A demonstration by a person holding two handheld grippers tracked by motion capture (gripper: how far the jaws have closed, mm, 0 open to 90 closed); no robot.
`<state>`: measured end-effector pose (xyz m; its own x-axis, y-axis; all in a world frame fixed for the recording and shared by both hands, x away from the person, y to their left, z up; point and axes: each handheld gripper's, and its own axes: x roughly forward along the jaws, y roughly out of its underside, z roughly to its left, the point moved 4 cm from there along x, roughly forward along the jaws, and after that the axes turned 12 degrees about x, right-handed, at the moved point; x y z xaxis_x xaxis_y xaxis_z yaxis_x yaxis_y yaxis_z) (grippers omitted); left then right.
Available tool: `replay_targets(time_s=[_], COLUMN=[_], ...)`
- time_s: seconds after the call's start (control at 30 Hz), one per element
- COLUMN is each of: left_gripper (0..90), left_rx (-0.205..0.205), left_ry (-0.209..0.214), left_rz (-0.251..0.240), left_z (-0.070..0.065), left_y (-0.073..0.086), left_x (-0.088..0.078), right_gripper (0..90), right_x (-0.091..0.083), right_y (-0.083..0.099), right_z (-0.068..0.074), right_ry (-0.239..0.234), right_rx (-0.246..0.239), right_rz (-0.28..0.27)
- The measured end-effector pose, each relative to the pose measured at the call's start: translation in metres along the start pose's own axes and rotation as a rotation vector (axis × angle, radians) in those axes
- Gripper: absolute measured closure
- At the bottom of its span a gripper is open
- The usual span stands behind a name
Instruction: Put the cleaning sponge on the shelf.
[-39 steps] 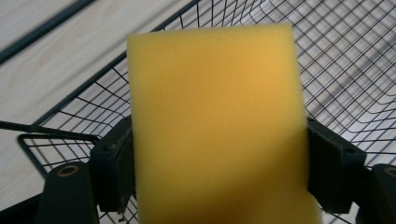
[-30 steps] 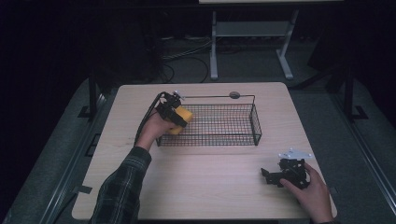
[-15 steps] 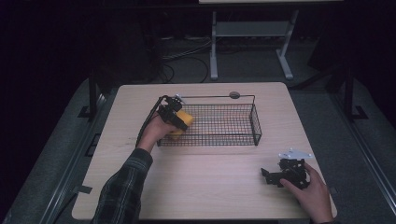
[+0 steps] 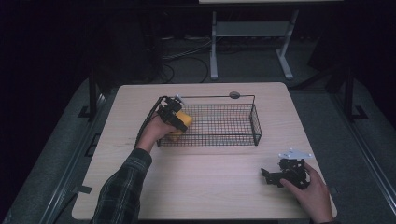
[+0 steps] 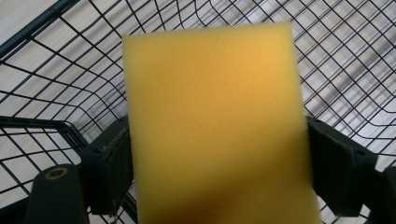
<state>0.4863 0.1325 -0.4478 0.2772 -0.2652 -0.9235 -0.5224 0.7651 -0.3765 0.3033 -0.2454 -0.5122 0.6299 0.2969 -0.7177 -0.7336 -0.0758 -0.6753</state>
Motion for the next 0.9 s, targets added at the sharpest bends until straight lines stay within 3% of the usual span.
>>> replay_targets(time_s=[0.37, 0.9], left_gripper=[16.2, 16.2], left_rx=[0.002, 0.011], left_ry=[-0.009, -0.016], left_rz=[-0.02, -0.115], left_z=[0.0, -0.003], left_y=[-0.002, -0.006], left_x=[-0.007, -0.037], right_gripper=[0.0, 0.0], right_x=[0.0, 0.0], right_y=[0.0, 0.0], right_z=[0.0, 0.0], right_ry=[0.0, 0.0], right_rx=[0.0, 0.0], right_rz=[0.0, 0.0])
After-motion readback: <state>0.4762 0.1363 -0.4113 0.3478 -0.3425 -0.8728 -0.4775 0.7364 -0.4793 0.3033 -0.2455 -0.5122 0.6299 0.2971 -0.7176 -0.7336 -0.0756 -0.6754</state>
